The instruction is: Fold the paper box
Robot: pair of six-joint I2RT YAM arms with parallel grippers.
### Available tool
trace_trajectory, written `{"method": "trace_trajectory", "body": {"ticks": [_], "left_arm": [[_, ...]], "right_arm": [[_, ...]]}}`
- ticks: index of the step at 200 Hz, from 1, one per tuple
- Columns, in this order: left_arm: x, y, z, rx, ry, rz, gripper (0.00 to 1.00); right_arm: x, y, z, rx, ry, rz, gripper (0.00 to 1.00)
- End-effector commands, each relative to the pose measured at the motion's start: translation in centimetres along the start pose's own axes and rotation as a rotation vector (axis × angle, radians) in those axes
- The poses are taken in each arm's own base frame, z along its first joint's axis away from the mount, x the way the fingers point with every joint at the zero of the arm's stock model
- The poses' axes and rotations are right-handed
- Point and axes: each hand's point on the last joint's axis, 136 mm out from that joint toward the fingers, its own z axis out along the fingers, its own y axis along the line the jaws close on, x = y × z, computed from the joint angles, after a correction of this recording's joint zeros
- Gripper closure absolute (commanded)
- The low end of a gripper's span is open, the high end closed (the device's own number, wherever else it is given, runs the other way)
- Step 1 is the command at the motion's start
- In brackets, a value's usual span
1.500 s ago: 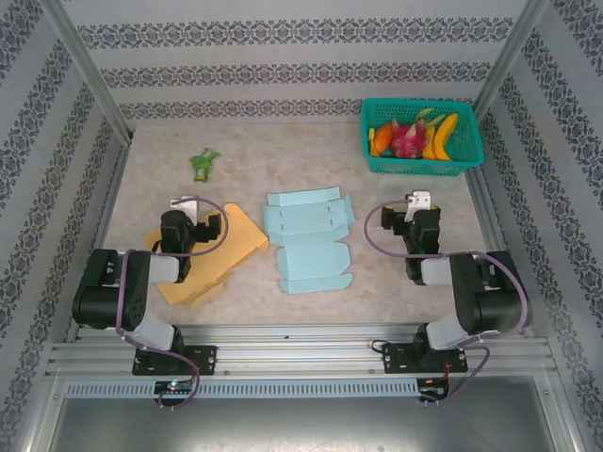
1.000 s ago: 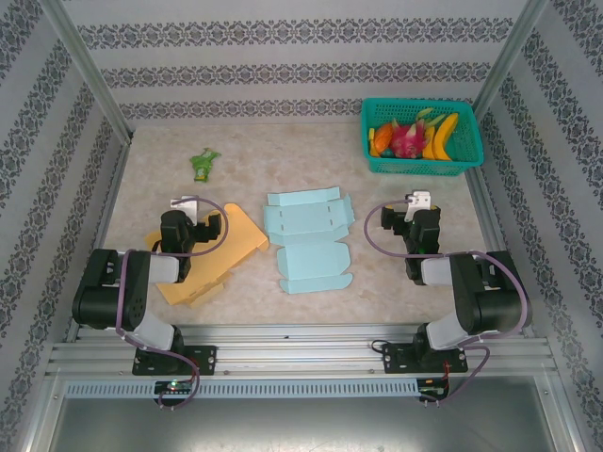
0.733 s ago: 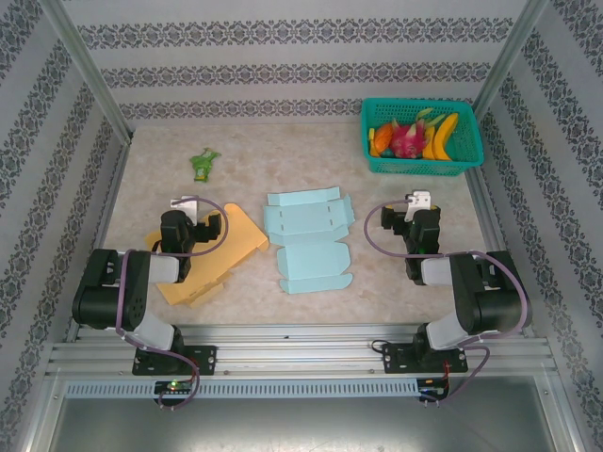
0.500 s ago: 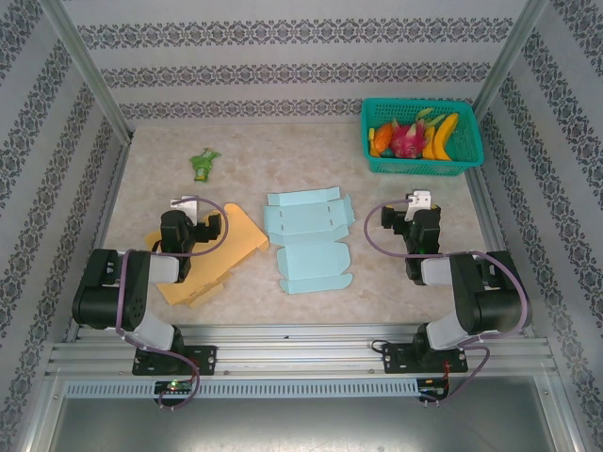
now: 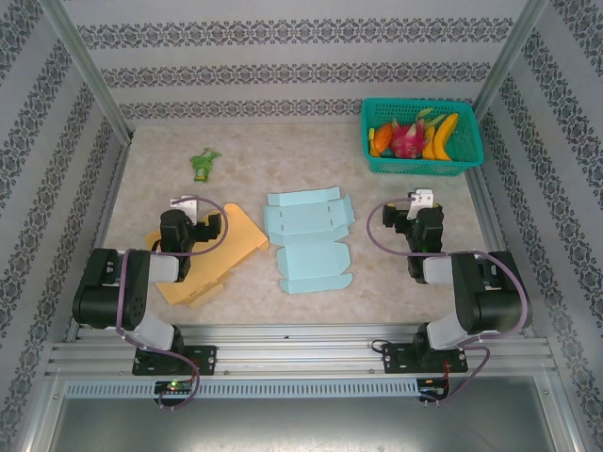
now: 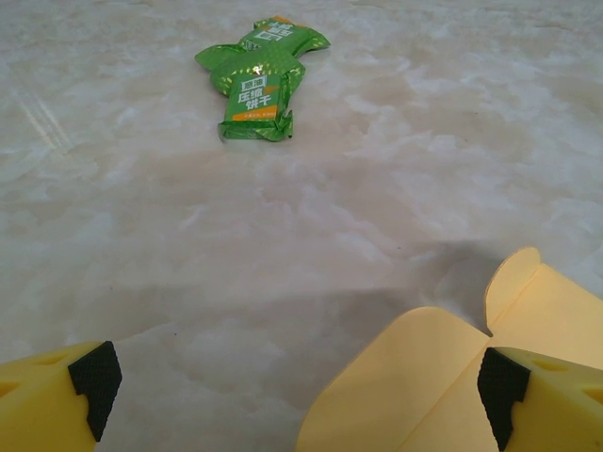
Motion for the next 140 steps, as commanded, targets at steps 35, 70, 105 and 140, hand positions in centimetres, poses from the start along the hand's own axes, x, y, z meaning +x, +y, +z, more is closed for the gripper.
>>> {"method": "trace_trajectory", "body": {"ticks": [35, 70, 105, 140], "left_arm": [[-1.4, 0.0, 0.4, 0.011, -0.040, -0.007, 0.00], [-1.4, 0.0, 0.3, 0.007, -0.043, -0.002, 0.00], [-3.1, 0.2, -0.6, -0.052, 0.025, 0.002, 0.00], [-4.5, 2.0, -1.4, -0.171, 0.063, -0.064, 0.00]], "right_arm": [[-0.8, 0.4, 0.4, -0.033, -0.019, 0.015, 0.02], [-0.8, 0.4, 0.4, -0.027, -0.018, 0.009, 0.02], [-1.0, 1.2, 0.2, -0.046, -0.018, -0.021, 0.02], [-3.4, -0.7, -1.6, 0.092, -0.067, -0.004, 0.02]]}}
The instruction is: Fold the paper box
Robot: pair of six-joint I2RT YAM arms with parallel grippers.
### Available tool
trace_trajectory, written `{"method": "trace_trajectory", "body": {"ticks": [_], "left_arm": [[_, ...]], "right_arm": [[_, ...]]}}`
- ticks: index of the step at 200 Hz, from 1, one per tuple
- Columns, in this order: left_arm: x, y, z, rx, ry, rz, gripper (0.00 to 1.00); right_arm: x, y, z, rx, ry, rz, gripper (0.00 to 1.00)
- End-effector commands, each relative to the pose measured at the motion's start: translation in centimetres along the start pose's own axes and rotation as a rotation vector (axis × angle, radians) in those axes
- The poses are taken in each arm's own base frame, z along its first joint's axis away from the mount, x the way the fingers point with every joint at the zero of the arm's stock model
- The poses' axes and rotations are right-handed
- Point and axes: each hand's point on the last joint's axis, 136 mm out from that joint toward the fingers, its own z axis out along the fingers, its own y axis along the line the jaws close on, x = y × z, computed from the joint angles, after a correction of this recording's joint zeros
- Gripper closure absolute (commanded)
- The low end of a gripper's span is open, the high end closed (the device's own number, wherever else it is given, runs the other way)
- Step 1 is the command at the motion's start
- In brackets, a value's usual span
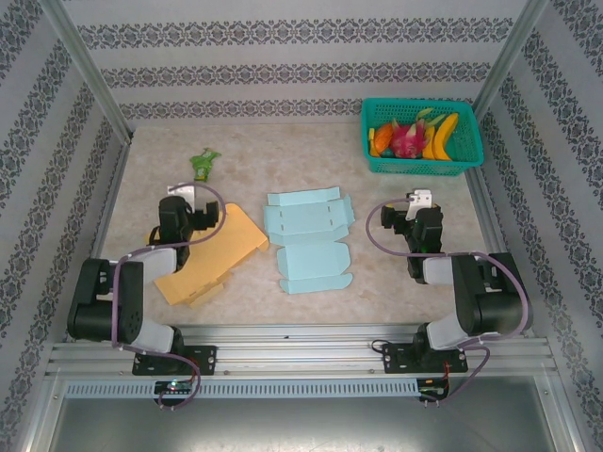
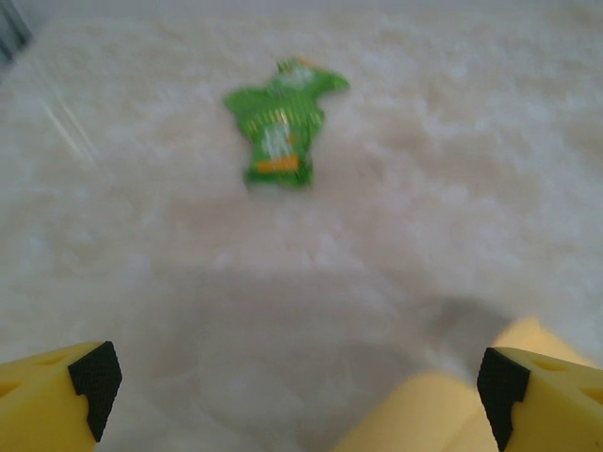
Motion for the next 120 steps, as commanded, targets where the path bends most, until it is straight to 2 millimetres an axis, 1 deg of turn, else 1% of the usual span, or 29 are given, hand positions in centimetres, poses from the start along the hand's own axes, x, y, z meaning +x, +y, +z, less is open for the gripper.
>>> {"method": "trace_trajectory", "body": {"ticks": [1, 17, 31, 36, 41, 47, 58, 61, 62, 63, 75, 86, 92, 120], "left_arm": [[0.0, 1.5, -0.9, -0.104, 0.063, -0.046, 0.00], [-1.7, 2.7, -2.5, -0.164, 0.011, -0.156, 0.00], [-3.1, 1.9, -3.6, -0.108, -0.054, -0.210, 0.00], [-3.3, 1.7, -3.9, -0.090, -0.071, -0.238, 0.00], [-3.5, 1.5, -4.0, -0.074, -0.080, -0.267, 0.00], [-3.5, 1.3, -4.0, -0.059, -0.077, -0.296, 0.00], [-3.5, 0.4, -3.6, -0.019, -0.035, -0.309, 0.00], [-3.7, 0.1, -3.6, -0.004, -0.027, -0.309, 0.00], [-3.4, 0.0, -3.5, -0.002, -0.015, -0.306, 0.00], [-3.7, 0.0, -3.5, 0.002, -0.016, -0.307, 0.00], [-3.5, -0.7, -3.2, 0.032, 0.014, -0.318, 0.00], [-3.6, -2.0, -3.3, 0.088, 0.008, -0.314, 0.00], [-4.0, -2.7, -3.6, 0.107, 0.000, -0.306, 0.00], [-4.9, -7.5, -4.9, 0.167, 0.039, -0.204, 0.00]], "right_arm": [[-3.4, -1.1, -1.4, 0.105, -0.079, 0.003, 0.02], [-4.7, -2.1, -3.0, 0.211, -0.118, -0.002, 0.03], [-6.4, -2.1, -4.5, 0.266, -0.174, 0.030, 0.02], [-7.1, -1.8, -4.9, 0.250, -0.195, 0.056, 0.02], [-7.0, -1.2, -5.0, 0.219, -0.181, 0.068, 0.02], [-7.5, -0.5, -5.3, 0.179, -0.188, 0.091, 0.02], [-8.3, 0.7, -5.8, 0.115, -0.197, 0.112, 0.02], [-8.6, 1.1, -6.0, 0.097, -0.199, 0.111, 0.02], [-8.7, 1.2, -6.0, 0.092, -0.199, 0.111, 0.02], [-8.7, 1.2, -6.1, 0.090, -0.198, 0.110, 0.02], [-9.4, 2.1, -6.6, 0.058, -0.200, 0.103, 0.02], [-9.9, 2.6, -7.0, 0.038, -0.206, 0.101, 0.02], [-10.0, 2.8, -7.1, 0.028, -0.206, 0.101, 0.02], [-10.6, 3.7, -7.1, -0.011, -0.148, 0.106, 0.02]]}}
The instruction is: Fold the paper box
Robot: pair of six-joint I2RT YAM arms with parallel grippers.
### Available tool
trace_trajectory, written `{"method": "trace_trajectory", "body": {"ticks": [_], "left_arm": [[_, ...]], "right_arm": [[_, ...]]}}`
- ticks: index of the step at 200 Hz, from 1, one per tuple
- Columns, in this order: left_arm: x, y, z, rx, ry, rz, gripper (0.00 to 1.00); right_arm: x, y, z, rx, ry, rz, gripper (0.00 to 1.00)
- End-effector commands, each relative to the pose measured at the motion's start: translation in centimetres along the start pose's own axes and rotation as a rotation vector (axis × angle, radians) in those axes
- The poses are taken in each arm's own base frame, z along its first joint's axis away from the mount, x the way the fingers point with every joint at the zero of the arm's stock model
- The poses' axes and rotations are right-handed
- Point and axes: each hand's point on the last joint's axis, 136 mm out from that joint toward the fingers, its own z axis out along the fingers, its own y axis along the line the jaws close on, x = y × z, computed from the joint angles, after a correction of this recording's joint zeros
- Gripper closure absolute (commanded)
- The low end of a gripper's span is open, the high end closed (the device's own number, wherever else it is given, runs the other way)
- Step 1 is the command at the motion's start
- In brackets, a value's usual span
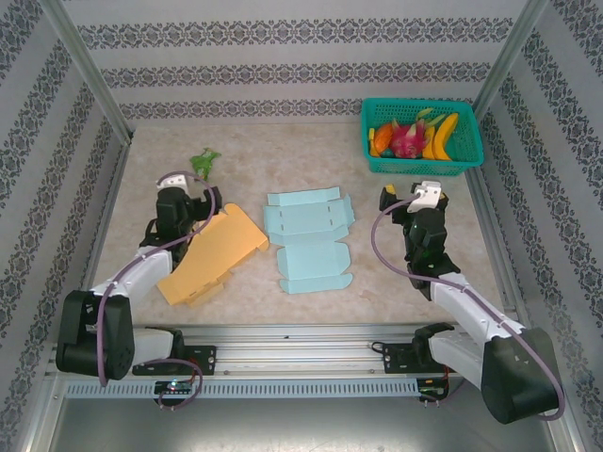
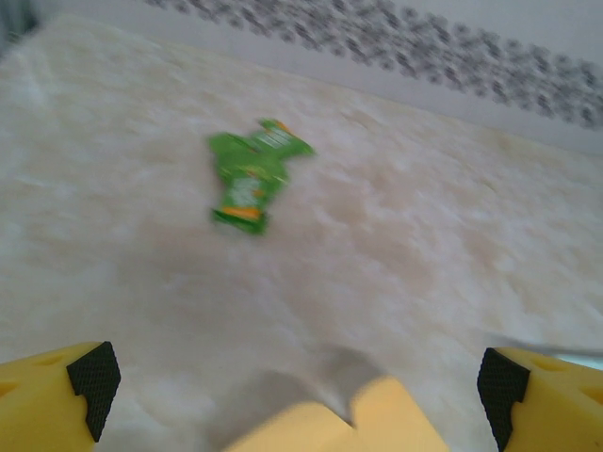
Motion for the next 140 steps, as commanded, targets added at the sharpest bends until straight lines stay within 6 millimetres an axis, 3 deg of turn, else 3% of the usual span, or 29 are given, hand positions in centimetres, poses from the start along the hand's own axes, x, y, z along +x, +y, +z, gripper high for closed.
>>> {"method": "trace_trajectory", "body": {"ticks": [1, 34, 71, 103, 140], "left_arm": [[-0.4, -4.5, -0.9, 0.074, 0.048, 0.044, 0.00], [1.0, -7.8, -2.0, -0.011, 0.182, 0.184, 0.00], [5.4, -11.0, -2.8, 0.009, 0.324, 0.218, 0.00], [7.6, -13.5, -2.8, 0.035, 0.361, 0.246, 0.02], [9.9, -14.0, -1.3, -0.060, 0.407, 0.324, 0.09]], "right_arm": [[-0.4, 1.2, 0.0, -0.044, 0.067, 0.025, 0.02], [-0.7, 2.7, 0.1, -0.106, 0.131, 0.030, 0.02], [-0.7, 3.2, 0.4, -0.124, 0.148, 0.033, 0.02], [-0.3, 3.1, 0.6, -0.115, 0.161, 0.029, 0.02], [0.0, 2.9, 0.6, -0.104, 0.165, 0.025, 0.02]]}}
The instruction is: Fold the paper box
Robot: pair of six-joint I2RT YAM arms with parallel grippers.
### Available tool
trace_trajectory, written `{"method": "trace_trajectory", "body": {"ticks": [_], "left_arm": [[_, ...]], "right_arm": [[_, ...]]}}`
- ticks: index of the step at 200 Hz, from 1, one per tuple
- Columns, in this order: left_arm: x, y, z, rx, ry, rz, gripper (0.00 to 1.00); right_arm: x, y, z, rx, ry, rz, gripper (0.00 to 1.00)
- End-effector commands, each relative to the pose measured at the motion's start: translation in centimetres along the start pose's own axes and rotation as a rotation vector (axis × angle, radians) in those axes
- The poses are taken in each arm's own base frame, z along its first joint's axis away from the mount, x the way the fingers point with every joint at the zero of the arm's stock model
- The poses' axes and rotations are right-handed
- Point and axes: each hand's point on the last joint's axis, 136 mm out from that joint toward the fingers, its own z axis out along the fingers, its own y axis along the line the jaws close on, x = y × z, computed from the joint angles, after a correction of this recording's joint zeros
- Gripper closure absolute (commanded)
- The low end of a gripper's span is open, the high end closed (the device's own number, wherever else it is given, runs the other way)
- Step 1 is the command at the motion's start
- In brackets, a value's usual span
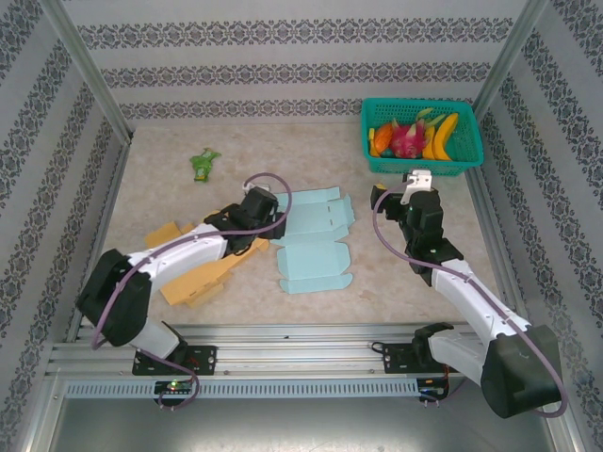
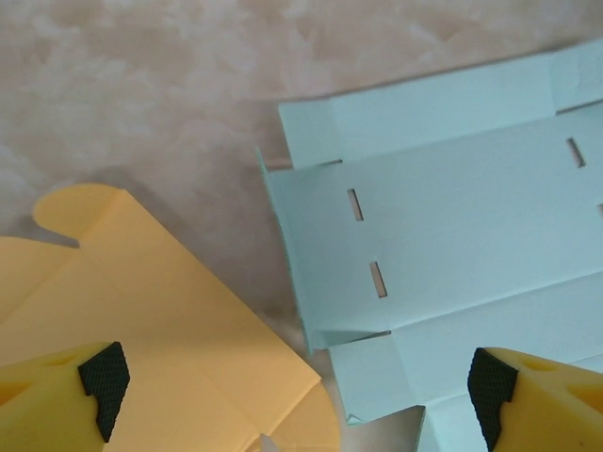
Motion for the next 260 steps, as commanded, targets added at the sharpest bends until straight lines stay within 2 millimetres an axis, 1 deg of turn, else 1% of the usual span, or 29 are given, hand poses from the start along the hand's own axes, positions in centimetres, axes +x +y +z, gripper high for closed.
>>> {"method": "trace_trajectory", "body": {"ticks": [1, 17, 43, 61, 82, 107, 128, 140, 146, 162, 180, 186, 187, 188, 189, 190, 191, 193, 206, 218, 235, 247, 253, 260], "left_arm": [[0.3, 0.5, 0.6, -0.102, 0.026, 0.002, 0.09], [0.7, 0.3, 1.6, -0.115, 0.044, 0.009, 0.12], [0.4, 0.5, 2.8, -0.153, 0.048, 0.007, 0.19], [0.1, 0.2, 3.8, -0.130, 0.060, -0.018, 0.28], [0.4, -0.2, 5.2, -0.120, 0.086, -0.034, 0.38], [0.5, 0.0, 6.3, -0.132, 0.086, -0.060, 0.47], [0.9, 0.1, 7.2, -0.121, 0.104, -0.072, 0.49], [1.2, 0.3, 7.7, -0.128, 0.113, -0.072, 0.52], [1.2, 0.4, 7.8, -0.129, 0.115, -0.073, 0.55], [1.1, 0.2, 8.0, -0.110, 0.104, -0.073, 0.66], [0.6, -0.5, 7.8, -0.065, 0.081, -0.072, 0.79], [0.3, -0.8, 7.6, -0.044, 0.069, -0.069, 0.89], [0.2, -0.9, 7.6, -0.040, 0.067, -0.068, 0.89], [0.3, -0.9, 7.6, -0.039, 0.068, -0.067, 0.92], [0.2, -1.0, 7.6, -0.035, 0.064, -0.065, 0.92], [0.2, -1.0, 7.5, -0.033, 0.062, -0.065, 0.94], [0.2, -1.0, 7.5, -0.029, 0.062, -0.065, 0.99], [0.0, -1.1, 7.5, -0.024, 0.056, -0.065, 1.00], [-0.5, -1.6, 6.9, 0.016, 0.032, -0.056, 1.00], [-1.1, -2.3, 5.9, 0.079, -0.011, -0.040, 1.00], [-2.4, -3.1, 4.1, 0.166, -0.109, -0.016, 1.00], [-3.2, -3.6, 2.8, 0.225, -0.181, 0.007, 1.00], [-3.7, -4.0, 2.0, 0.257, -0.225, 0.018, 1.00], [-4.2, -4.4, 1.3, 0.297, -0.270, 0.034, 1.00]], "right_arm": [[-0.4, 0.4, -0.1, -0.008, -0.007, 0.016, 0.02], [-0.4, 0.4, -0.1, -0.011, -0.007, 0.021, 0.02], [-0.4, 0.5, 0.1, -0.016, -0.005, 0.025, 0.02], [-0.1, 0.6, 0.2, -0.021, 0.004, 0.028, 0.02], [0.2, 0.8, 0.5, -0.023, 0.020, 0.028, 0.02], [0.6, 0.7, 0.8, -0.018, 0.038, 0.027, 0.02], [0.8, 0.9, 1.1, -0.021, 0.049, 0.025, 0.02], [0.8, 1.0, 1.1, -0.023, 0.055, 0.023, 0.03], [0.8, 1.0, 1.2, -0.024, 0.058, 0.021, 0.02], [0.9, 1.2, 1.4, -0.029, 0.066, 0.017, 0.02], [1.0, 1.6, 1.5, -0.041, 0.079, 0.013, 0.02], [1.0, 1.8, 1.5, -0.049, 0.084, 0.012, 0.02], [1.0, 1.8, 1.5, -0.049, 0.084, 0.012, 0.02], [1.0, 1.9, 1.6, -0.050, 0.085, 0.013, 0.03], [1.0, 1.9, 1.6, -0.052, 0.086, 0.013, 0.03], [1.0, 1.9, 1.6, -0.052, 0.086, 0.014, 0.03], [1.0, 2.0, 1.6, -0.054, 0.086, 0.016, 0.03], [0.9, 2.1, 1.6, -0.058, 0.088, 0.017, 0.03], [0.8, 2.6, 1.8, -0.083, 0.100, 0.031, 0.03], [0.7, 3.8, 2.0, -0.144, 0.114, 0.021, 0.07], [0.1, 6.6, 2.0, -0.290, 0.121, -0.050, 0.16], [-0.5, 8.7, 1.6, -0.399, 0.116, -0.127, 0.18], [-1.1, 9.8, 1.4, -0.457, 0.102, -0.162, 0.19], [-2.0, 11.1, 1.1, -0.524, 0.077, -0.205, 0.22]]}}
